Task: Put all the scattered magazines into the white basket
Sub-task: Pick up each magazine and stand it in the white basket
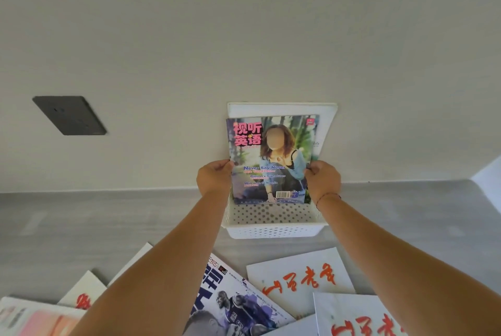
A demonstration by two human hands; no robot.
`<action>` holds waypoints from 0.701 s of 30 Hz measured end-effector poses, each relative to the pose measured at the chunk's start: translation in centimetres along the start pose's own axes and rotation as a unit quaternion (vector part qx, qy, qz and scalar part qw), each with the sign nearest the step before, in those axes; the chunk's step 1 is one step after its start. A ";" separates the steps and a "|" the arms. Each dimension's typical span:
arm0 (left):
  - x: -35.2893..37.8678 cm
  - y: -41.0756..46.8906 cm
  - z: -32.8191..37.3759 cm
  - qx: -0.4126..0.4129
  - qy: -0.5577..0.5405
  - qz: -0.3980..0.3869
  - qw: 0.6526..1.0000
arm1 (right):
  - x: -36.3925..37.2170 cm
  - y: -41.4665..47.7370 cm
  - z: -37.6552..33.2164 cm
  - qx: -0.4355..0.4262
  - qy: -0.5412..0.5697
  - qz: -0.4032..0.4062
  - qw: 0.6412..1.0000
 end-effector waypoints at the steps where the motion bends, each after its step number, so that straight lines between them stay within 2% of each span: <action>1: 0.0 0.0 0.0 0.002 0.006 0.002 1.000 | 0.1 -0.1 0.0 0.002 -0.003 0.000 1.000; 9: -1.1 -2.2 0.0 0.039 0.083 0.012 0.996 | -1.4 -1.8 -0.1 -0.013 0.036 -0.026 0.999; 15: -2.0 -8.9 -4.0 0.191 0.211 0.075 0.956 | -6.6 -8.4 3.1 -0.065 0.053 -0.005 0.996; 18: -0.7 -13.3 -7.3 0.229 0.274 0.008 0.934 | -9.2 -13.8 7.2 -0.040 -0.014 0.004 0.999; 21: 1.3 -17.5 -11.1 0.242 0.313 -0.101 0.913 | -12.0 -19.1 12.0 0.057 -0.047 0.011 0.997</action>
Point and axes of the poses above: each hand's wrist, its own y-axis towards the middle knuckle, its own x-axis out of the palm, z = x × y, the point moved 1 cm from there along y, towards the middle knuckle, and after that the axes turned 10 degrees about -x, right-handed, at the moved point
